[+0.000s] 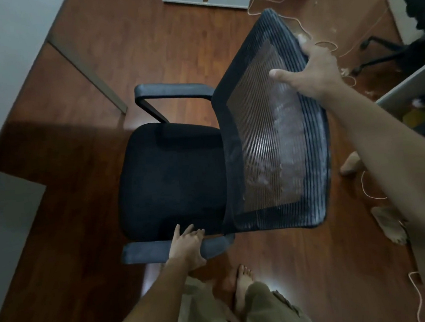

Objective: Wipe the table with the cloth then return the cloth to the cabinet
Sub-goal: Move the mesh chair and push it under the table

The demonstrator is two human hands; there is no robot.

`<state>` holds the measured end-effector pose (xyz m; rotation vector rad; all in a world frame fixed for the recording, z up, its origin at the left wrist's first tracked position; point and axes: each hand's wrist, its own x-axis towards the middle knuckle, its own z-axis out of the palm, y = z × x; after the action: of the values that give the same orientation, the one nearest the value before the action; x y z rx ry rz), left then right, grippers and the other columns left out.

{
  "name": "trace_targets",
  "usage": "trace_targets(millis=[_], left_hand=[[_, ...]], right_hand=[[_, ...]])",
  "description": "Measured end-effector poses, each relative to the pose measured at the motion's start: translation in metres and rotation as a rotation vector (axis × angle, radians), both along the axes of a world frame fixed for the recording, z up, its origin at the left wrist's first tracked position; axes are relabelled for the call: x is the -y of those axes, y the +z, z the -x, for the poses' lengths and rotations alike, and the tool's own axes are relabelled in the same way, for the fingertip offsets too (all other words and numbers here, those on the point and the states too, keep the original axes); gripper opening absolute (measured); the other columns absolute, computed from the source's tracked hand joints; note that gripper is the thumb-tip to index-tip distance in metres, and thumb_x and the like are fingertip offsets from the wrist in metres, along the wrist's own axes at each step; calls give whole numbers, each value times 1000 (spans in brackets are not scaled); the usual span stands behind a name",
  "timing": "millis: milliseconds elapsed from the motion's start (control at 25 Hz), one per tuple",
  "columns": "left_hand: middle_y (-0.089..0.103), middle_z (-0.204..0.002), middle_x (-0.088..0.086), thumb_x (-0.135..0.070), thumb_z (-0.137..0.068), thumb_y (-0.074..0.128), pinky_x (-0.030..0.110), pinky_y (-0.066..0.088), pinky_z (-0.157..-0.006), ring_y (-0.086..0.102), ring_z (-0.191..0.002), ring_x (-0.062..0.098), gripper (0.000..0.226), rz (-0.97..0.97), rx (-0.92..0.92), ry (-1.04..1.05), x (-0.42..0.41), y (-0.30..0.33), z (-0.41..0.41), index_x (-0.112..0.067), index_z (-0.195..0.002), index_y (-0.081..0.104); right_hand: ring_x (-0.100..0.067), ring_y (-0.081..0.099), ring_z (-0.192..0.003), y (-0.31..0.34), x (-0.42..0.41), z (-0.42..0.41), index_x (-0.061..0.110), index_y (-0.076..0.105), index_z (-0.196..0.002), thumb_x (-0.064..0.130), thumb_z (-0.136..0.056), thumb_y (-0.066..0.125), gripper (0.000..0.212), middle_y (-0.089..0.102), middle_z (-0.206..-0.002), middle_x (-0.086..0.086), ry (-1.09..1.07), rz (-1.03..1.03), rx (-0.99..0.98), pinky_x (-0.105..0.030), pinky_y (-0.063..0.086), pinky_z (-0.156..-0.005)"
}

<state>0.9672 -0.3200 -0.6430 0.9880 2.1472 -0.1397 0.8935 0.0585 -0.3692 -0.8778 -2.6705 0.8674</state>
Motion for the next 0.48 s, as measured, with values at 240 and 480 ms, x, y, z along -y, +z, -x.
trace_targets(millis=[240, 480], left_hand=[[22, -164, -7, -52, -82, 66, 49, -5, -123, 5, -153, 20, 92, 46, -28, -5, 26, 2, 70, -24, -157, 21], [17, -165, -6, -54, -78, 70, 48, -7, -122, 2, -153, 21, 95, 92, -34, -2, 57, 2, 151, -26, -156, 24]], right_hand=[[-20, 34, -150, -4, 32, 72, 6, 24, -161, 46, -85, 80, 102, 37, -162, -10, 3, 11, -42, -24, 26, -121], [-24, 34, -151, -4, 67, 158, 10, 22, -162, 49, -84, 79, 104, 37, -163, -8, 19, -6, -25, -37, 29, -124]])
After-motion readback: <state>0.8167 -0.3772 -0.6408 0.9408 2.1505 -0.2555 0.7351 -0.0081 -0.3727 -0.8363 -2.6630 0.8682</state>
